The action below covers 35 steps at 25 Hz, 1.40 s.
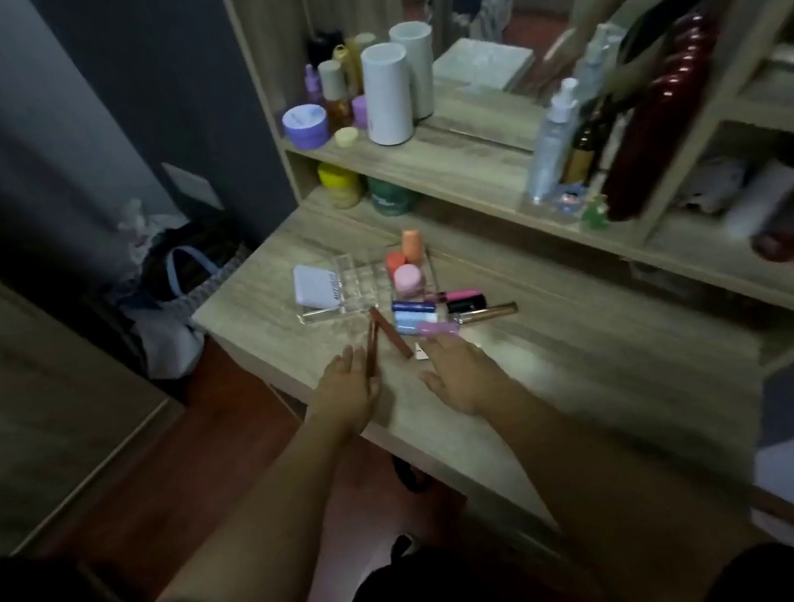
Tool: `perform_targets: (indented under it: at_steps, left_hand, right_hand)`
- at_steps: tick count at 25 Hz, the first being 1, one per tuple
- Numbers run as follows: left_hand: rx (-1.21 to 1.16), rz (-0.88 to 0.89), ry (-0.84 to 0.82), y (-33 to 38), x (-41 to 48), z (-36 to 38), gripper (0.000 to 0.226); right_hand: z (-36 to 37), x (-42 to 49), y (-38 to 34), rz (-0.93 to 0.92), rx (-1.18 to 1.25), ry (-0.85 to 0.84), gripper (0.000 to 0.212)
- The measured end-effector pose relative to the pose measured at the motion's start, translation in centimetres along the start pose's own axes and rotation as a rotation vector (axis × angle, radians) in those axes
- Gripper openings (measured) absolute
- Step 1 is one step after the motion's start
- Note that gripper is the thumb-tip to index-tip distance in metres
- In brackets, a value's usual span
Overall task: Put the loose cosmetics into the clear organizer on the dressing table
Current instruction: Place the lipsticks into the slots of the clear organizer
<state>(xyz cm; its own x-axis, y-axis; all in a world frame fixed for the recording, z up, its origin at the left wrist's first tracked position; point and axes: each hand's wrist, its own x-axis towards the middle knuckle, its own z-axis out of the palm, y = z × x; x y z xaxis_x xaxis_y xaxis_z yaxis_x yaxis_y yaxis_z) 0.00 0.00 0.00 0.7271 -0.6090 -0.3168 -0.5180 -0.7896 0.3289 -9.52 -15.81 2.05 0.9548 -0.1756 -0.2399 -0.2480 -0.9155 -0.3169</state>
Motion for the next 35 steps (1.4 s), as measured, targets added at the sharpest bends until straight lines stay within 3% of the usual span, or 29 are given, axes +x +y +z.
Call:
perform_targets:
  at_steps: [4,7,15,21,25,28,31,33,35]
  left_hand:
    - [-0.12,0.024,0.052,-1.1,2.6,-0.2,0.038]
    - [-0.247,-0.083,0.111,-1.0,3.9,0.0,0.034]
    - [-0.399,-0.295,0.081,-0.5,5.0,0.9,0.043]
    - [-0.444,-0.343,0.09,0.1,5.4,0.5,0.033]
    - [-0.679,-0.389,0.152,0.0,4.7,-0.4,0.018]
    - [-0.894,-0.378,0.244,-0.4,4.9,-2.5,0.025]
    - [-0.98,-0.291,0.277,-0.6,6.3,-5.5,0.037]
    - [-0.951,-0.226,0.33,-0.4,7.6,-7.4,0.025]
    - [-0.946,-0.209,0.4,-0.3,8.9,-9.0,0.005]
  right_hand:
    - [0.3,4.2,-0.1,0.032,0.067,0.032,0.034]
    - [0.6,6.4,-0.9,0.101,0.109,0.033,0.025]
    - [0.7,8.5,-1.9,0.175,0.042,-0.048,0.026]
    - [0.0,8.9,-1.6,0.181,0.134,-0.128,0.032]
    - [-0.8,8.6,-0.5,0.158,0.507,-0.002,0.04]
    - [-2.2,9.8,0.3,0.115,0.837,-0.026,0.06]
    - [-3.5,12.0,0.3,0.103,1.008,-0.016,0.038]
    - [-4.4,13.3,0.1,0.134,1.065,0.031,0.019]
    - [-5.2,14.6,-0.1,0.117,1.015,0.091,0.018]
